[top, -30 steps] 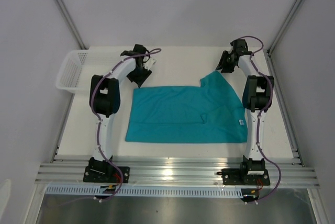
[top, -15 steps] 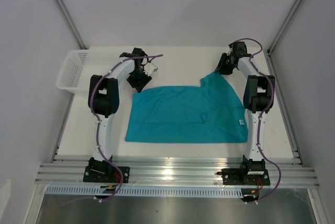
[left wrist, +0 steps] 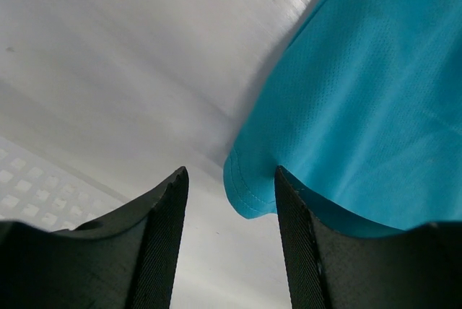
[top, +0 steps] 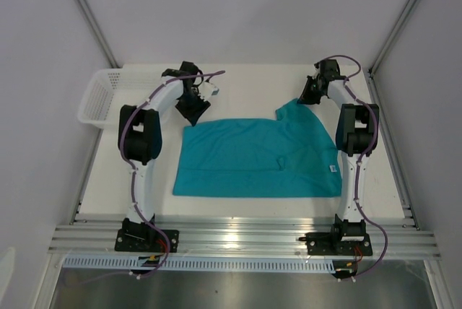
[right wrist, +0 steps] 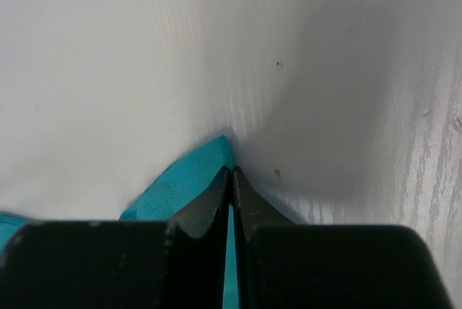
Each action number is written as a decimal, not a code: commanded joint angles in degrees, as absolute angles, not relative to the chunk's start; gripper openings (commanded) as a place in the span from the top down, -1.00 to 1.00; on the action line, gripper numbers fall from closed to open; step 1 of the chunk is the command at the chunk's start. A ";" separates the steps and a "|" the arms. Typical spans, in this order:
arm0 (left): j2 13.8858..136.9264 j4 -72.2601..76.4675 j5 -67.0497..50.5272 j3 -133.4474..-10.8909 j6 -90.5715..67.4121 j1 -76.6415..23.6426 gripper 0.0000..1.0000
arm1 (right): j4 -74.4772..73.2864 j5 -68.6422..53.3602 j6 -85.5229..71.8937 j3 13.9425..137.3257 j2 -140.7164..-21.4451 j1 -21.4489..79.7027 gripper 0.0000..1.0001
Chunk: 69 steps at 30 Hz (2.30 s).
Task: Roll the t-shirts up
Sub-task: Fold the tshirt
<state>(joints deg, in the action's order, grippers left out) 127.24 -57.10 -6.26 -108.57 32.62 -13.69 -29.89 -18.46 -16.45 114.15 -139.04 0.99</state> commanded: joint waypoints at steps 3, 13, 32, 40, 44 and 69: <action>129.55 -63.53 -8.78 -113.28 35.07 -13.36 -0.05 | -33.05 -17.84 -15.64 111.71 -135.62 1.58 0.88; 129.72 -64.95 -11.60 -111.53 38.23 -13.36 0.44 | -31.82 -17.49 -16.17 110.13 -133.77 1.67 0.98; 117.69 -53.70 -11.87 -97.39 43.07 -13.27 0.99 | -26.90 -20.13 -16.61 89.76 -112.95 1.67 1.00; 116.29 -53.26 -11.08 -97.48 42.27 -13.18 0.99 | -26.46 -19.87 -16.17 85.35 -107.85 1.58 1.00; 117.23 -52.21 -9.59 -97.56 41.75 -13.18 0.95 | -27.25 -20.30 -15.47 84.11 -106.17 1.58 1.00; 139.39 -78.39 -8.26 -122.51 46.49 -13.01 0.03 | -27.33 -17.84 -16.79 81.21 -104.33 2.99 1.00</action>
<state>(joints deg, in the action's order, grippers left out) 137.78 -74.39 -7.68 -118.76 43.70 -13.47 -26.92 -19.25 -17.30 81.34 -107.04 2.94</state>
